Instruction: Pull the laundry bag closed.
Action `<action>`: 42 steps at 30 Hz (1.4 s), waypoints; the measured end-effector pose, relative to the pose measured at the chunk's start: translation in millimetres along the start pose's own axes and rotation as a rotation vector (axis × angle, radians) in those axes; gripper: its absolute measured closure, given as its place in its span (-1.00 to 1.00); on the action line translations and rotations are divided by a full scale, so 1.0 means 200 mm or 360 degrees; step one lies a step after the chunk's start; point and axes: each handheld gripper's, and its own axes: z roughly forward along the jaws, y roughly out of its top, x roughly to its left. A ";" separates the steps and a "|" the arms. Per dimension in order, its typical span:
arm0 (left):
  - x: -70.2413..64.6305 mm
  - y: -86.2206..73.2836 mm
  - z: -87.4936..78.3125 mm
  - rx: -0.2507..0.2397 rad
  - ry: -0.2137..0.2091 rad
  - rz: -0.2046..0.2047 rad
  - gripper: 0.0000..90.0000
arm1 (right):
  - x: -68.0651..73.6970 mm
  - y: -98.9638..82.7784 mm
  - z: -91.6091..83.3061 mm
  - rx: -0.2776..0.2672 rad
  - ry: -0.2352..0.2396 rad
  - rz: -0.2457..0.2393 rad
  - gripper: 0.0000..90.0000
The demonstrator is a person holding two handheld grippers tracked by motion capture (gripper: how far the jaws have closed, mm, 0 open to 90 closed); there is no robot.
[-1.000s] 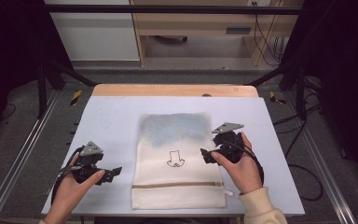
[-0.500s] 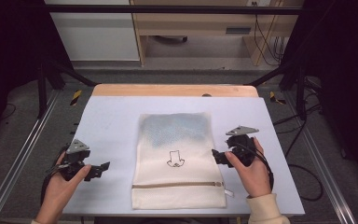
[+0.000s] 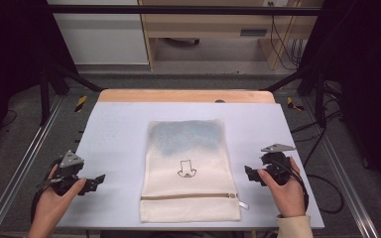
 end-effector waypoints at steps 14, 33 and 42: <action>0.04 -0.08 0.00 0.0084 0.0012 0.0037 -0.82 | -0.09 -0.15 0.01 0.0036 -0.0012 0.0094 -0.82; -0.01 -0.16 0.01 0.0132 0.0029 0.0106 -0.85 | -0.08 -0.33 0.00 0.0011 0.0036 0.0160 -0.85; -0.02 -0.16 0.02 0.0092 0.0047 0.0130 -0.85 | -0.07 -0.37 -0.02 -0.0048 0.0029 0.0131 -0.86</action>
